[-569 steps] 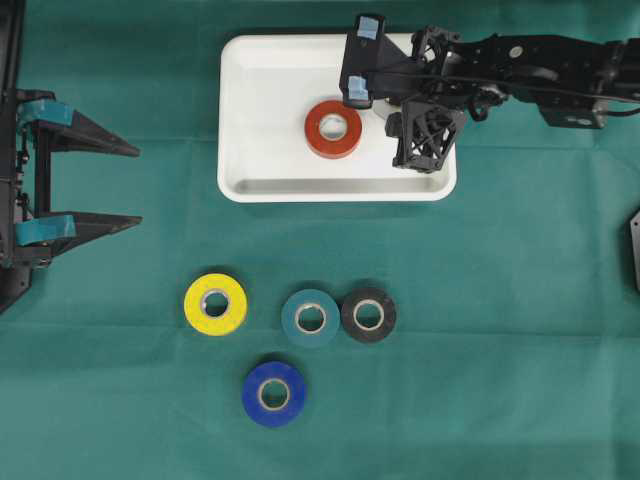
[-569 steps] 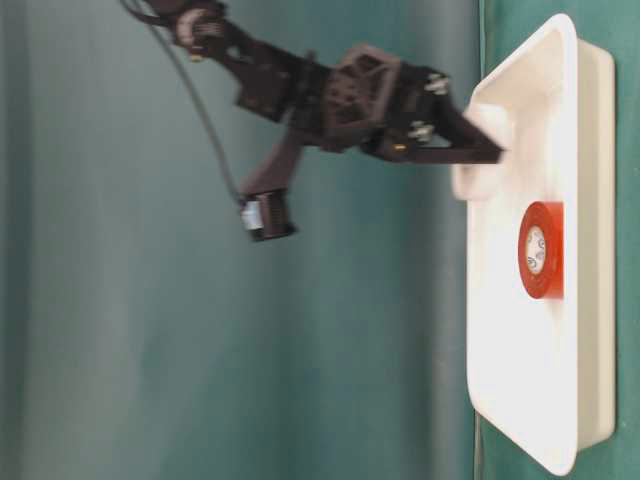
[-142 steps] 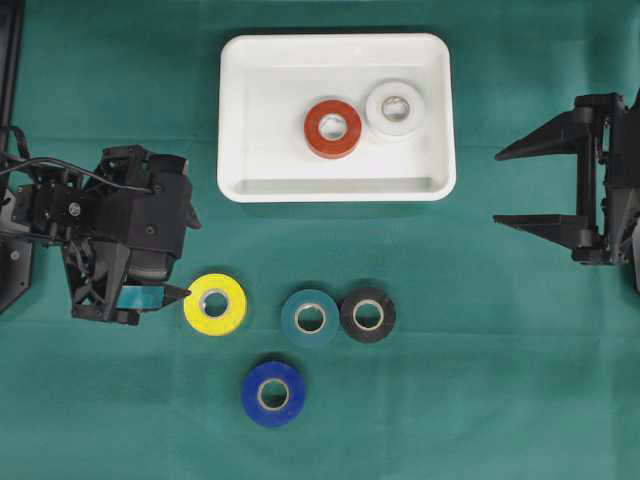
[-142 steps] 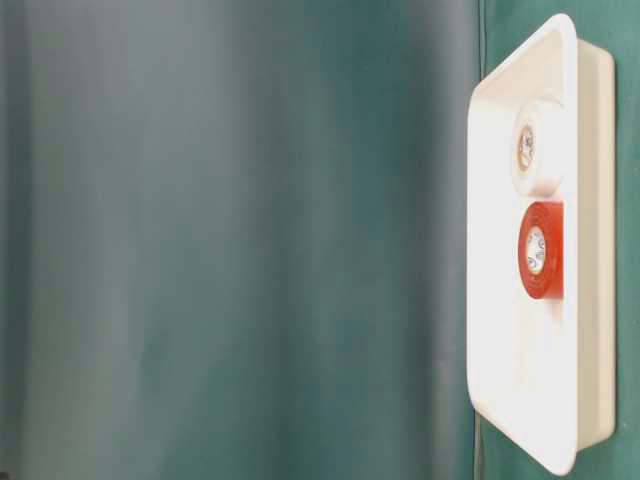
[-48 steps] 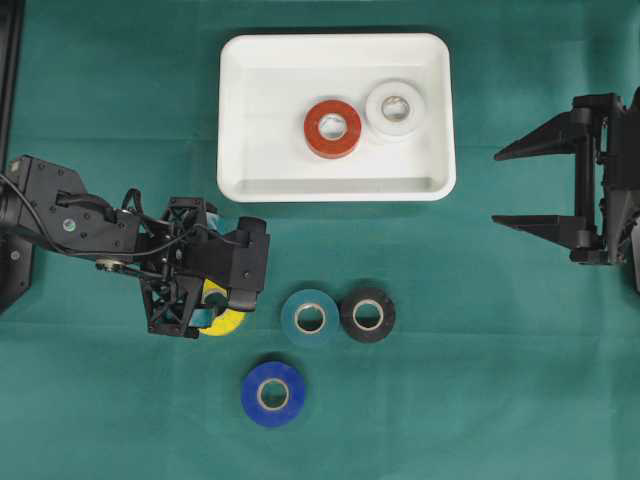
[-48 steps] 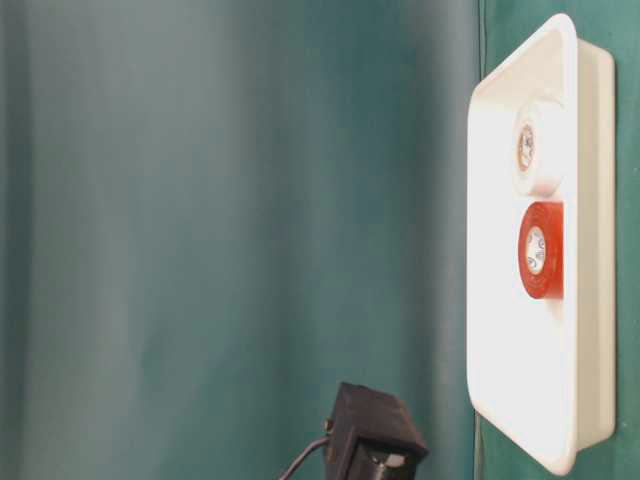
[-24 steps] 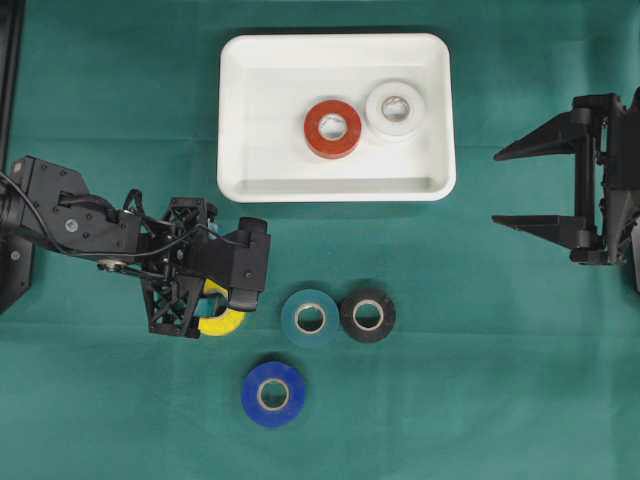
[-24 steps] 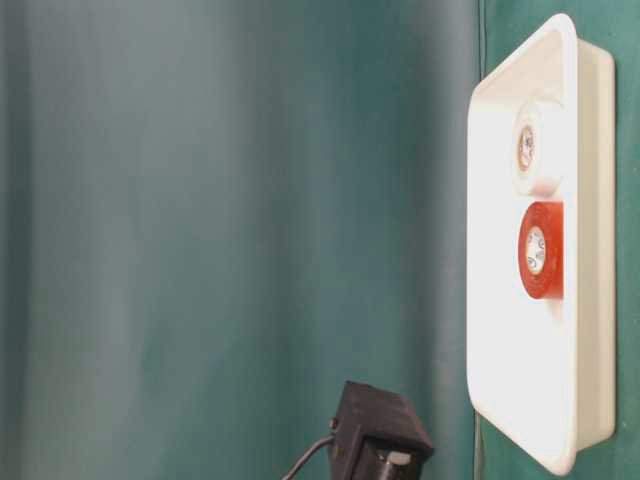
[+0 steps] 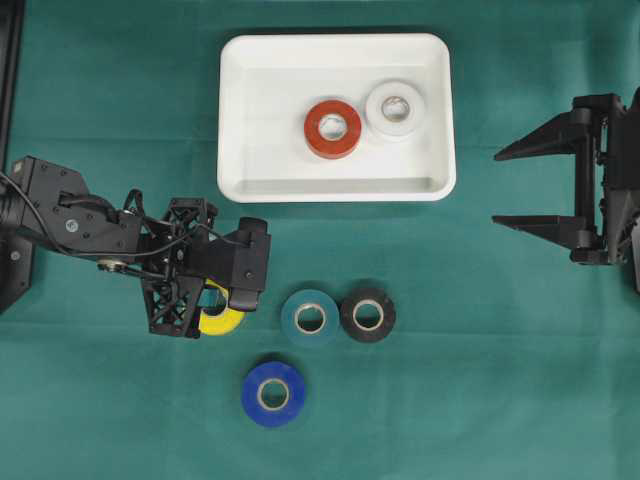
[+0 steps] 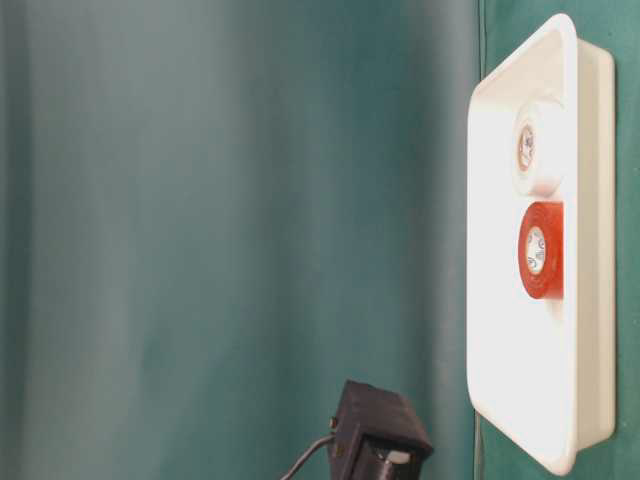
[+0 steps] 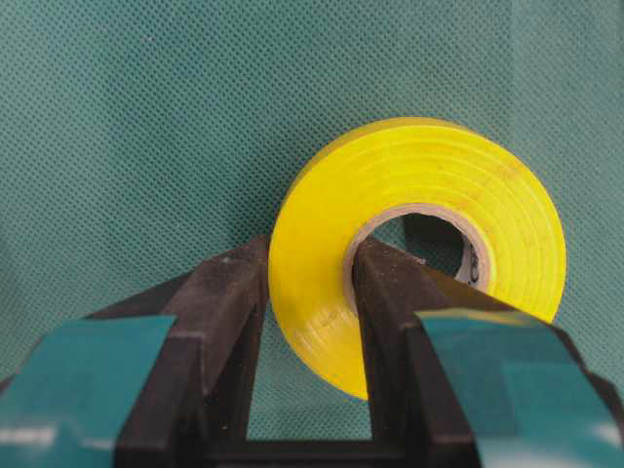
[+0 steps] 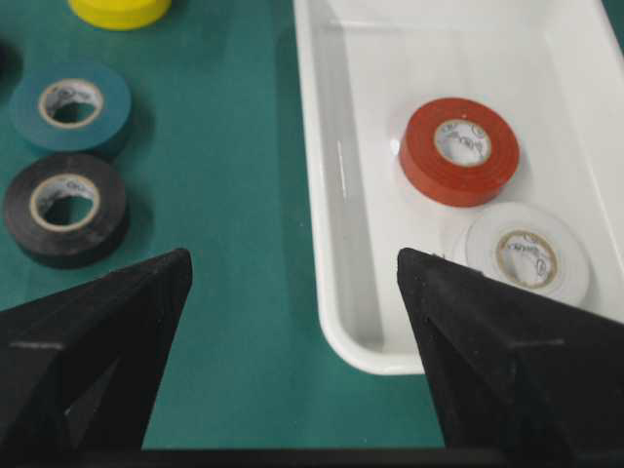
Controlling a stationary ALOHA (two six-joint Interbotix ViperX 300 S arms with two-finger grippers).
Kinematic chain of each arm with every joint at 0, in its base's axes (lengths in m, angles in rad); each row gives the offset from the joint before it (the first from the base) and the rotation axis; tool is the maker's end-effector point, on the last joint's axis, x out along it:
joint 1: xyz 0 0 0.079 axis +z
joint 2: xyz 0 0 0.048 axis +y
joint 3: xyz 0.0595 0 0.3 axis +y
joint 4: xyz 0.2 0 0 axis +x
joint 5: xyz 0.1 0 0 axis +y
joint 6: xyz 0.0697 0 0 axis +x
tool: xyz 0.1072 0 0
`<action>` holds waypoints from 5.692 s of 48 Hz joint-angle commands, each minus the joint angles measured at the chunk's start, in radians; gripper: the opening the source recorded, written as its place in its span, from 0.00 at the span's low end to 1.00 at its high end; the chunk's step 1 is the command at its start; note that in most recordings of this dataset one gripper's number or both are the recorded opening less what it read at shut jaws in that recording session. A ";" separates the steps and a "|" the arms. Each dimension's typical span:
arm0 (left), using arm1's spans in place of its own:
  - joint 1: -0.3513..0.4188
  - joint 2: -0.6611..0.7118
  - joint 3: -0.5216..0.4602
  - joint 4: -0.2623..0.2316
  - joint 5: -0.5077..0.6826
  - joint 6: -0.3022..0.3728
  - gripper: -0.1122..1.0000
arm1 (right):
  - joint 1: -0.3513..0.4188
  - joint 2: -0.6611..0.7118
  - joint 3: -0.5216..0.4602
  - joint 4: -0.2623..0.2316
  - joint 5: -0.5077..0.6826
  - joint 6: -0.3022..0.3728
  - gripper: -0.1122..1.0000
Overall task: Pick up the tape from a random location and place it into the white case.
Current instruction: 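Lower the left gripper over the yellow tape roll's rim, then close the left gripper on the yellow tape roll, then lift the yellow tape and carry it over the white tray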
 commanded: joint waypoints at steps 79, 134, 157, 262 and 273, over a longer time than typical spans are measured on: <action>-0.014 -0.357 -0.270 0.008 0.477 0.002 0.29 | 0.002 0.002 -0.028 -0.002 0.006 0.000 0.86; 0.038 -0.356 -0.272 0.008 0.476 0.003 0.29 | 0.002 0.002 -0.028 -0.002 0.006 0.000 0.86; 0.259 -0.360 -0.273 0.008 0.477 0.005 0.29 | 0.002 0.002 -0.028 -0.003 0.008 -0.002 0.86; 0.531 -0.098 -0.557 0.008 0.479 0.012 0.29 | 0.000 0.000 -0.041 -0.003 0.012 -0.005 0.86; 0.531 -0.100 -0.557 0.008 0.480 0.012 0.29 | 0.002 0.000 -0.043 -0.003 0.012 -0.003 0.86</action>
